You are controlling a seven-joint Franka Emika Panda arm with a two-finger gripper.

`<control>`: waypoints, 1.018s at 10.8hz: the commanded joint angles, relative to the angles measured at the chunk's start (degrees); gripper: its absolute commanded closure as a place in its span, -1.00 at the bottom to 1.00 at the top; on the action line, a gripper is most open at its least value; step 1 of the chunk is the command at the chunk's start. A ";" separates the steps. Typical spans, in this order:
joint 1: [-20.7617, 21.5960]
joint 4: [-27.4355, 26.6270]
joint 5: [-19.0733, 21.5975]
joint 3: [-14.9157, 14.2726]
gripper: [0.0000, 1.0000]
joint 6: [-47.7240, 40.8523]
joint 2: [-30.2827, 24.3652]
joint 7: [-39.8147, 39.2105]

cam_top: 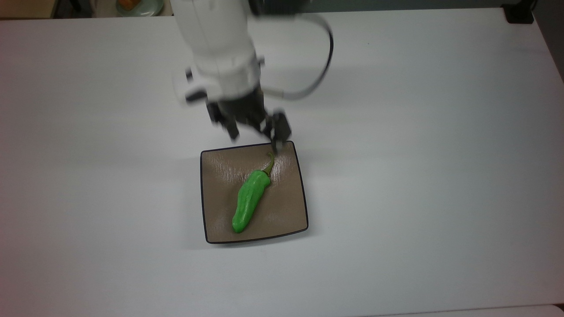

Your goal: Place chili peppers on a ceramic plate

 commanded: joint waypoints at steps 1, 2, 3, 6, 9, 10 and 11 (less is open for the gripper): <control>0.68 -4.33 -4.84 -0.54 -1.00 -15.82 -13.52 0.54; 0.94 -5.90 -5.99 -0.54 -1.00 -19.79 -17.38 0.19; 1.03 -7.40 -6.08 -0.45 -1.00 -22.44 -20.82 0.01; 2.60 -12.58 -6.17 -0.01 -1.00 -25.27 -27.16 -9.44; 2.62 -13.13 -9.15 -0.01 -1.00 -24.05 -26.57 -20.34; 2.44 -13.74 -9.42 -0.01 -1.00 -22.13 -26.56 -23.60; 2.18 -13.92 -9.42 -0.10 -1.00 -19.68 -26.65 -25.54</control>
